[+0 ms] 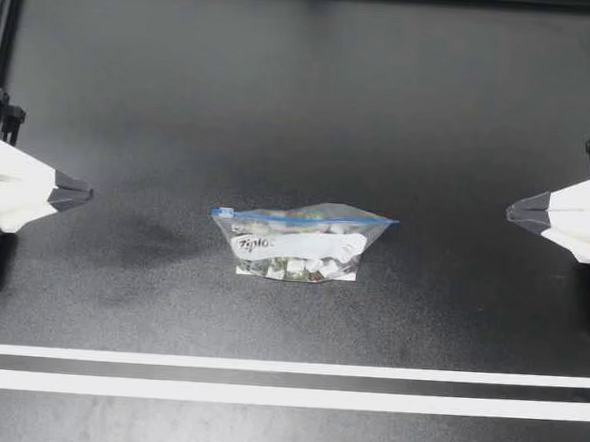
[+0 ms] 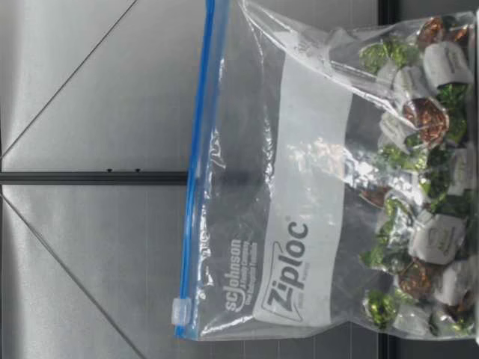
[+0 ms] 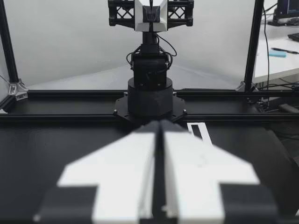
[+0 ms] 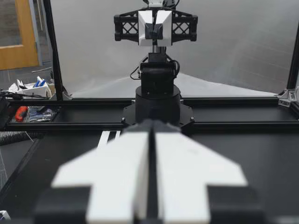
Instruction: Slide open the ziploc bag.
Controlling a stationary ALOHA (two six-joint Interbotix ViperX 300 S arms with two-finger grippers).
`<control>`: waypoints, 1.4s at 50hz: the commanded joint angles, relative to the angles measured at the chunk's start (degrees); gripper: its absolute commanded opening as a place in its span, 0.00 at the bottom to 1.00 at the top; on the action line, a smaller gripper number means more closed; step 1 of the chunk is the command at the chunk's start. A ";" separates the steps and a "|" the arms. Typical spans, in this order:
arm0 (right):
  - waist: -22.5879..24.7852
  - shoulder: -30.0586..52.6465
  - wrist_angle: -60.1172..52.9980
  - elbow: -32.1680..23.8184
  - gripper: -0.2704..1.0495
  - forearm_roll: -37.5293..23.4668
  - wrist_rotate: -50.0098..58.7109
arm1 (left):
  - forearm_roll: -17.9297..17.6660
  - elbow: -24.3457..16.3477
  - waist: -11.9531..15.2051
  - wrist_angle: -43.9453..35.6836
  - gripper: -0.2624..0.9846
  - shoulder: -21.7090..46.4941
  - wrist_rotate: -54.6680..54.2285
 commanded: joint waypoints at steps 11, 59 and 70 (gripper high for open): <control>-0.35 0.88 -2.20 0.00 0.07 -0.09 0.09 | -1.41 -0.53 0.18 -0.62 0.07 6.33 0.00; -5.27 44.03 -9.05 -24.87 0.45 -0.79 -3.78 | -5.01 0.79 3.60 -24.79 0.56 43.95 -0.44; -5.19 48.96 -5.63 -29.79 0.64 -0.79 -6.42 | -5.01 -0.70 3.60 -29.27 0.56 48.52 -0.44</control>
